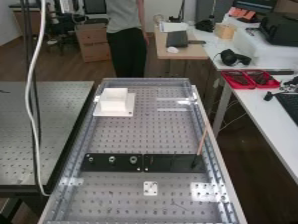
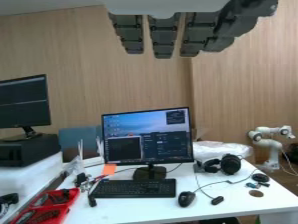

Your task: Grab the pcb board and place it in the clear container

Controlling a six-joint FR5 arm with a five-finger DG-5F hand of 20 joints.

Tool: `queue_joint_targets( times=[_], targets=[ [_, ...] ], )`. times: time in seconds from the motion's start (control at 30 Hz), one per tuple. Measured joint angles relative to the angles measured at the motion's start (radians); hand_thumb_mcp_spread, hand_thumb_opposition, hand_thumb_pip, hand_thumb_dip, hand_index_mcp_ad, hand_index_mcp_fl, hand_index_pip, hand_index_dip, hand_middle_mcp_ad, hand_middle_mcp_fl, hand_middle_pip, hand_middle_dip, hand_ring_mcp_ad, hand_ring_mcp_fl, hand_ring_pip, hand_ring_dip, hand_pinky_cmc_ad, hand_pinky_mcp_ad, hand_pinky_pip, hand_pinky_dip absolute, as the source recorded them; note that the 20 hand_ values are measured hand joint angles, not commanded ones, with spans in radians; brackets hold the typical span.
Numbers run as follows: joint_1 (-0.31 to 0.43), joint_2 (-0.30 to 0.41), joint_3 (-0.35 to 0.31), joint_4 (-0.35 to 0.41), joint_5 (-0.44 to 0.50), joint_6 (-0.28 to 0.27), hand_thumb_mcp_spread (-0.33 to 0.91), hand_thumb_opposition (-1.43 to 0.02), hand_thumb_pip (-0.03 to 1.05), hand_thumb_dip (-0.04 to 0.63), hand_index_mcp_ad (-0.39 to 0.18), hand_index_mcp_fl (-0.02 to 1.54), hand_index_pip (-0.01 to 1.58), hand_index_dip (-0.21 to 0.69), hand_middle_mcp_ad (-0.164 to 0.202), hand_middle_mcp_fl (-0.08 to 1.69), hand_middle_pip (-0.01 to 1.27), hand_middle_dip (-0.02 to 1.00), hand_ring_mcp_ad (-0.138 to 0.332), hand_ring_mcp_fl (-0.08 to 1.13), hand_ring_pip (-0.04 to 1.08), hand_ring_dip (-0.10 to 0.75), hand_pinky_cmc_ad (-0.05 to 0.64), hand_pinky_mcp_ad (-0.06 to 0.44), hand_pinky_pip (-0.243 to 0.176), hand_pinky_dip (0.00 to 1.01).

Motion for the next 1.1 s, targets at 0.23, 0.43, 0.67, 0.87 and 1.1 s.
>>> queue_joint_targets(
  times=[0.23, 0.43, 0.67, 0.87, 1.1],
  targets=[
    [0.004, 0.001, 0.001, -0.002, 0.004, 0.0, 0.11, -0.31, 0.12, 0.005, -0.026, 0.02, 0.05, 0.005, 0.063, 0.01, 0.09, 0.03, 0.091, 0.02, 0.05, -0.017, 0.065, 0.051, -0.01, 0.15],
    [0.004, 0.004, -0.004, 0.0, 0.005, 0.002, 0.13, -0.54, 0.11, 0.007, -0.026, 0.02, 0.09, -0.019, 0.072, 0.0, 0.13, 0.03, 0.187, 0.01, 0.08, -0.023, 0.194, 0.134, -0.051, 0.32],
    [0.002, 0.005, -0.014, 0.009, 0.007, 0.012, 0.14, -0.59, 0.11, 0.007, -0.007, 0.04, 0.1, -0.021, 0.103, 0.01, 0.15, 0.02, 0.215, 0.03, 0.09, -0.037, 0.265, 0.183, -0.075, 0.37],
    [0.003, 0.008, -0.022, 0.015, 0.015, 0.016, 0.13, -0.6, 0.11, 0.007, 0.005, 0.04, 0.1, -0.023, 0.106, 0.01, 0.15, 0.02, 0.229, 0.04, 0.09, -0.037, 0.278, 0.202, -0.075, 0.39],
    [0.006, 0.01, -0.036, 0.026, 0.026, 0.02, 0.14, -0.61, 0.11, 0.007, 0.009, 0.04, 0.1, -0.026, 0.108, 0.01, 0.15, 0.02, 0.239, 0.04, 0.08, -0.037, 0.279, 0.195, -0.089, 0.39]
  ],
)
